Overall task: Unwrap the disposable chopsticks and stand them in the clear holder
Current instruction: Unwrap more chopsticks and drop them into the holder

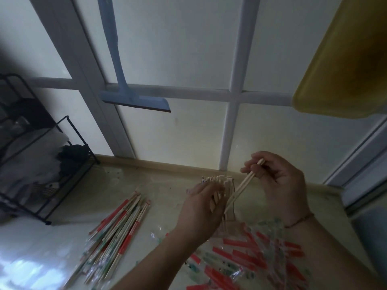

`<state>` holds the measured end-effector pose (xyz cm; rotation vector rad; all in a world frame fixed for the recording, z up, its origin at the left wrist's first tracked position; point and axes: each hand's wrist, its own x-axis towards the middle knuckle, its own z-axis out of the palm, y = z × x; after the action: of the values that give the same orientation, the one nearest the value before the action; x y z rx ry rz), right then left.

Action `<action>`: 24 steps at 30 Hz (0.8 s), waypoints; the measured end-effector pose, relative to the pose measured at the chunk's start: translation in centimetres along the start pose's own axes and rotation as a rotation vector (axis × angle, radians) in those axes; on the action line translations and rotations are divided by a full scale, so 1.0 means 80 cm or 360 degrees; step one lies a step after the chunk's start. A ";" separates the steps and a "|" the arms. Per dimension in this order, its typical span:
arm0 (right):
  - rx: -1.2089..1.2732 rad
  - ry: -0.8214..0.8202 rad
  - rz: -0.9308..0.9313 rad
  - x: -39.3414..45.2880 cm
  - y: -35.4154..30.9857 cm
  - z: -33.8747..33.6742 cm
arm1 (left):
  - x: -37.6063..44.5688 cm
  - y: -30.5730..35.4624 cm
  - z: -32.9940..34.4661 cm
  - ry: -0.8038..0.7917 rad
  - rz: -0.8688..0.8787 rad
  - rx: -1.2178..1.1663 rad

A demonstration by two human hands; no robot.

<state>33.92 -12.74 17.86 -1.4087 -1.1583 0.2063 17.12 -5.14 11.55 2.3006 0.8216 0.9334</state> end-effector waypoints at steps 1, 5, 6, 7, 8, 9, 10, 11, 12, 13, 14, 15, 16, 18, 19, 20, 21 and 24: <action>-0.0018 -0.0019 0.0018 0.001 0.010 0.007 | -0.004 -0.010 0.004 0.0076 0.0054 0.0103; -0.0230 -0.0212 0.0140 -0.023 0.058 0.040 | -0.024 -0.045 0.027 0.0049 0.0106 0.0371; -0.0337 -0.0251 0.0095 -0.033 0.070 0.047 | -0.028 -0.051 0.033 0.0052 0.0104 0.0370; -0.0471 -0.0294 0.0028 -0.045 0.081 0.053 | -0.031 -0.056 0.037 0.0079 0.0107 0.0363; -0.0611 -0.0348 -0.0078 -0.055 0.089 0.057 | -0.032 -0.059 0.040 0.0124 0.0114 0.0346; -0.0709 -0.0384 -0.0160 -0.064 0.096 0.057 | -0.033 -0.061 0.043 0.0171 0.0117 0.0319; -0.0815 -0.0449 -0.0236 -0.072 0.102 0.058 | -0.033 -0.063 0.045 0.0214 0.0116 0.0285; -0.0882 -0.0466 -0.0340 -0.077 0.107 0.058 | -0.033 -0.065 0.046 0.0249 0.0107 0.0251; -0.0903 -0.0469 -0.0414 -0.080 0.111 0.059 | -0.034 -0.067 0.047 0.0276 0.0089 0.0216; -0.1011 -0.0492 -0.0546 -0.081 0.117 0.059 | -0.035 -0.069 0.047 0.0298 0.0061 0.0175; -0.1096 -0.0564 -0.0545 -0.080 0.122 0.059 | -0.038 -0.071 0.046 0.0316 0.0028 0.0122; -0.1249 -0.0623 -0.0478 -0.076 0.124 0.058 | -0.043 -0.074 0.044 0.0333 -0.0011 0.0056; -0.1374 -0.0620 -0.0374 -0.071 0.122 0.059 | -0.048 -0.077 0.040 0.0350 -0.0057 -0.0022; -0.1584 -0.0611 -0.0229 -0.066 0.117 0.061 | -0.064 -0.088 0.030 0.0379 -0.0191 -0.0150; -0.1662 -0.0614 -0.0227 -0.064 0.116 0.061 | -0.075 -0.100 0.025 0.0391 -0.0289 -0.0163; -0.1691 -0.0625 -0.0235 -0.063 0.115 0.061 | -0.089 -0.116 0.018 0.0398 -0.0412 -0.0138; -0.1680 -0.0603 -0.0217 -0.062 0.112 0.062 | -0.103 -0.135 0.010 0.0395 -0.0551 -0.0073; -0.1469 -0.0368 -0.0182 -0.061 0.093 0.068 | -0.145 -0.199 -0.024 0.0278 -0.0903 0.0452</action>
<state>31.39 -10.88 7.94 -2.1413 -1.6214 -0.3020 3.62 -1.89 -2.60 2.0322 1.6625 0.7959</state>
